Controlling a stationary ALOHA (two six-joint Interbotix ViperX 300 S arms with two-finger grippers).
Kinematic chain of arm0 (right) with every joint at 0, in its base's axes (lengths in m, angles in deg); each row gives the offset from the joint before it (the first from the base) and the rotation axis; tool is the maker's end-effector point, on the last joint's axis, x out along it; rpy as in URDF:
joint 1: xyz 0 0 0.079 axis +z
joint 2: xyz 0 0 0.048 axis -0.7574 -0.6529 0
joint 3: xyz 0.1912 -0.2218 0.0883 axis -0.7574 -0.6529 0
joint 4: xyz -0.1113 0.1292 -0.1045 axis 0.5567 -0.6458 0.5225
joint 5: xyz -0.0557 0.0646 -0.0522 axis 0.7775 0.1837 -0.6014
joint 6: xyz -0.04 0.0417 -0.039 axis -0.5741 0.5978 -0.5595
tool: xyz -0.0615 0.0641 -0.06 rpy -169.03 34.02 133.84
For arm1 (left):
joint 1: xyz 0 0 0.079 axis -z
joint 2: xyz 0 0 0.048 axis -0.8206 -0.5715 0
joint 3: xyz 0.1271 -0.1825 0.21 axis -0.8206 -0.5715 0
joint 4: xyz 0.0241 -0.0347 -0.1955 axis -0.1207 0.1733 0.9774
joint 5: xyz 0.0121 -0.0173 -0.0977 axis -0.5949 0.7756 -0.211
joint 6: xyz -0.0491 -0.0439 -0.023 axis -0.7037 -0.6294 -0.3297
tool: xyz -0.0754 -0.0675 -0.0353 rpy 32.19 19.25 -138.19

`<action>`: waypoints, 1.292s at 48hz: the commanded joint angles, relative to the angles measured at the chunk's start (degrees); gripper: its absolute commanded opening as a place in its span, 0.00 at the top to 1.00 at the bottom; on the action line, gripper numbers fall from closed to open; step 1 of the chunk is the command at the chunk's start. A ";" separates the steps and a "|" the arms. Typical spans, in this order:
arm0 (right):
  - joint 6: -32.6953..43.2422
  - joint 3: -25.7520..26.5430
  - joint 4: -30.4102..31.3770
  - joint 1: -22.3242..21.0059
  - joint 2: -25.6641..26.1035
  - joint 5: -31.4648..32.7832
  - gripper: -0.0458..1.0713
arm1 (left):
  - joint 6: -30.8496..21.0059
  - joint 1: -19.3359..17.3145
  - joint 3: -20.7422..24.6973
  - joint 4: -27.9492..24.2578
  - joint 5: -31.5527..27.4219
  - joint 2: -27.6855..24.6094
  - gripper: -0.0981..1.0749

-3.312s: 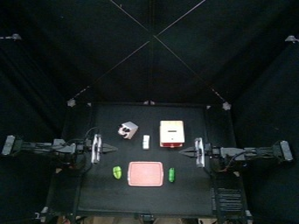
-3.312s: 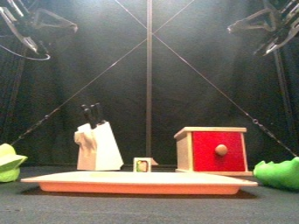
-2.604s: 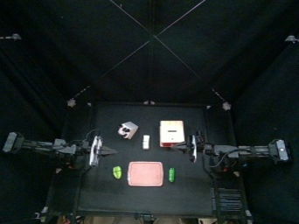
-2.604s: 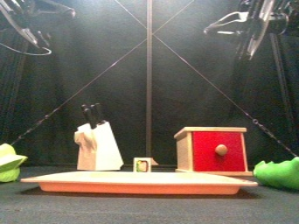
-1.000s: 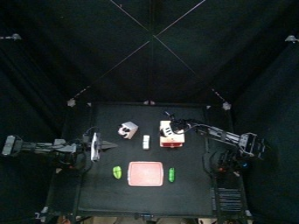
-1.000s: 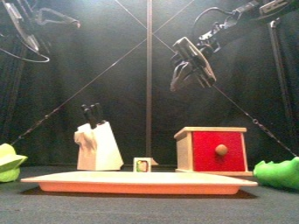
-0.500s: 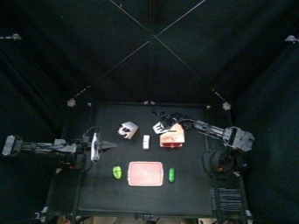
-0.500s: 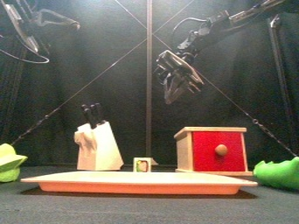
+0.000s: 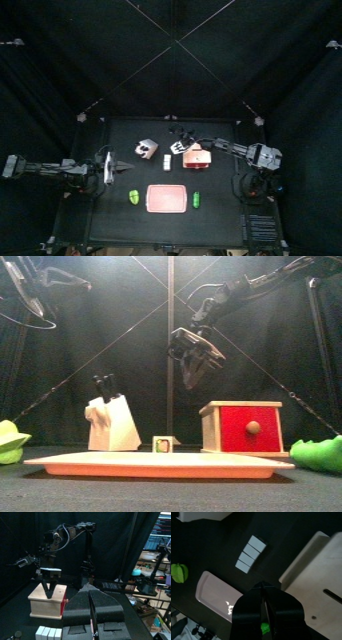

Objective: Grab sushi roll

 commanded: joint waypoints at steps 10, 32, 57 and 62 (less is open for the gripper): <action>0.26 2.64 -1.41 1.14 -1.32 -4.83 0.74 | 0.09 -0.18 0.70 0.00 0.44 -0.26 0.94; 16.08 3.25 14.68 7.65 -2.81 -5.10 0.48 | 0.09 -0.18 0.53 0.09 0.44 -0.26 0.94; 27.51 4.22 18.63 9.14 -8.35 -5.01 0.16 | 0.18 -0.18 0.53 0.09 0.53 -0.26 0.94; 29.53 4.75 19.60 9.40 -9.40 -5.19 0.16 | 0.18 -0.18 0.53 0.09 0.44 -0.26 0.94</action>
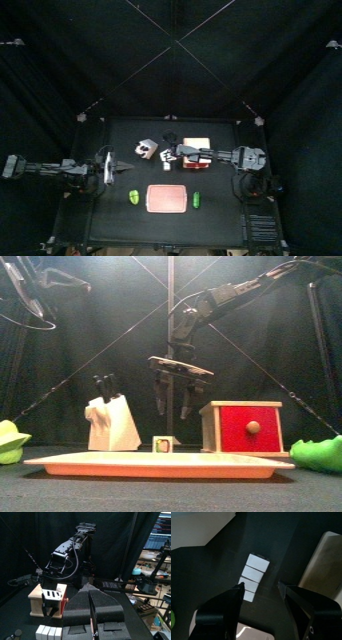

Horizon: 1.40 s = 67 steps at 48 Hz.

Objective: Grab sushi roll

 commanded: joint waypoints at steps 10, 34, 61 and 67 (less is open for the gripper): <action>1.49 1.49 0.26 0.62 -0.35 -0.26 0.16 | 0.18 -0.09 0.79 0.09 0.44 -0.26 0.94; 1.32 2.90 0.35 1.23 -2.72 -2.90 0.15 | 0.18 -0.18 0.62 0.00 0.44 -0.26 0.94; 1.49 3.08 -1.14 1.14 -5.63 -2.99 0.07 | 0.18 -0.09 0.62 0.09 0.53 -0.26 0.94; 1.41 3.25 -1.76 0.97 -6.15 -2.90 0.07 | 0.18 -0.09 0.53 0.09 0.44 -0.26 0.94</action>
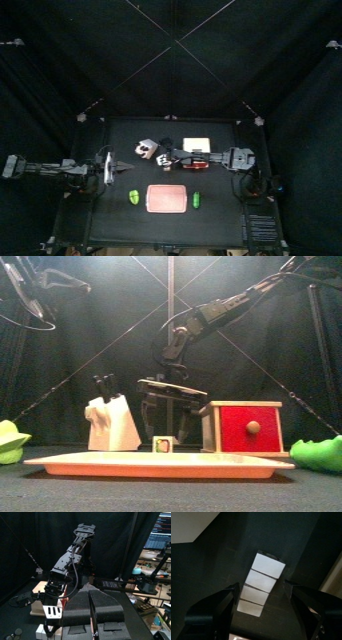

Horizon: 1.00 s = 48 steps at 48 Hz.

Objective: Grab sushi roll

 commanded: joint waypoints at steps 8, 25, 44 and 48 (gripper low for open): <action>-0.09 1.49 -0.18 -0.26 0.62 -0.09 0.07 | 0.09 -0.09 0.70 0.00 0.53 -0.26 0.94; 0.00 1.58 -0.26 -0.53 0.18 -0.35 0.09 | 0.09 -0.18 0.70 0.00 0.53 -0.26 0.94; 0.09 1.85 -0.79 -0.53 -0.44 -0.44 0.26 | 0.09 -0.09 0.70 0.00 0.62 -0.26 0.94; -0.09 2.29 -1.14 -0.53 -0.44 -0.35 0.29 | 0.09 -0.09 0.62 0.00 0.53 -0.26 0.94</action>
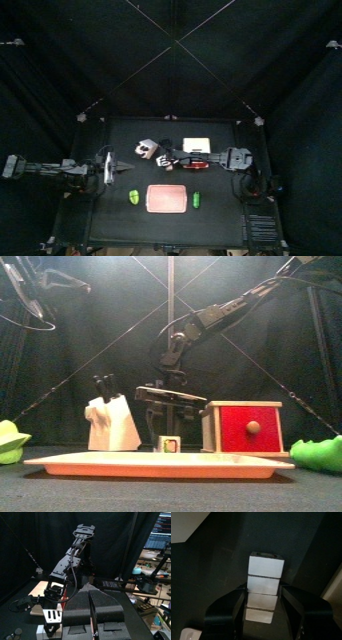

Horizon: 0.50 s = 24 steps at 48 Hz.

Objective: Grab sushi roll

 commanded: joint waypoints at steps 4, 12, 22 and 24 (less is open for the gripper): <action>-0.09 2.11 -0.26 -0.26 1.67 -0.09 0.32 | 0.09 -0.09 0.79 0.00 0.53 -0.26 0.94; -0.26 2.81 -0.18 -0.44 2.20 0.53 0.38 | 0.00 -0.09 0.88 0.00 0.53 -0.26 0.94; -0.88 3.08 0.09 -0.53 2.37 0.53 0.42 | -0.09 -0.09 0.62 0.00 0.44 -0.26 0.94; -1.05 3.08 0.09 -0.53 2.46 0.62 0.43 | -0.09 -0.09 0.70 0.00 0.53 -0.26 0.94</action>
